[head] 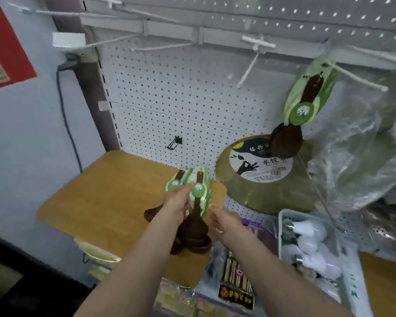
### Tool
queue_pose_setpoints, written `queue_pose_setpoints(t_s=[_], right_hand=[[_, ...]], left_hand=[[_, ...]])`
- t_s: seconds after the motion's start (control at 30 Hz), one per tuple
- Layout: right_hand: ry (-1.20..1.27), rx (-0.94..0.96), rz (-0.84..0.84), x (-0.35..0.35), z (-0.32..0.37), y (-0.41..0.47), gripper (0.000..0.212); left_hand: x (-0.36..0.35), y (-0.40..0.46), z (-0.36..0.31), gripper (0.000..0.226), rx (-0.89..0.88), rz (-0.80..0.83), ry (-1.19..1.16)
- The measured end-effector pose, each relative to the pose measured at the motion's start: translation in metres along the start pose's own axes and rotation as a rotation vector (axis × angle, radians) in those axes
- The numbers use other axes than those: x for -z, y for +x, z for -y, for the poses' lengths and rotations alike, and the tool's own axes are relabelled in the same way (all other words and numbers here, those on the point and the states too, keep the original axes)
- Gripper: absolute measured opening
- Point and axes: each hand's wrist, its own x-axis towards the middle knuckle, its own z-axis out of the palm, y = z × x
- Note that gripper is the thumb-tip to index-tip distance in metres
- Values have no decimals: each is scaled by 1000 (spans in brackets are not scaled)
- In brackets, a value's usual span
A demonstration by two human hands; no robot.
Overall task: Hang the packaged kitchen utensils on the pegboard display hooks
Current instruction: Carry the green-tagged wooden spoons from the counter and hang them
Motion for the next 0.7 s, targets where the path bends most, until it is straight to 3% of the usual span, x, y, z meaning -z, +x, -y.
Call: queue_pose_setpoints(t_s=[0.17, 0.3, 0.43, 0.7], right_hand=[[55, -74, -57, -26, 10, 24, 31], [105, -82, -81, -41, 6, 51, 33], [119, -90, -134, -43, 0, 70, 38], [80, -81, -190, -43, 0, 78, 36]], left_hand=[[-3, 60, -6, 36, 38, -15, 51], [-4, 94, -5, 48, 89, 6, 98], [-4, 111, 1, 35, 99, -13, 136], [-5, 119, 6, 48, 132, -65, 133]])
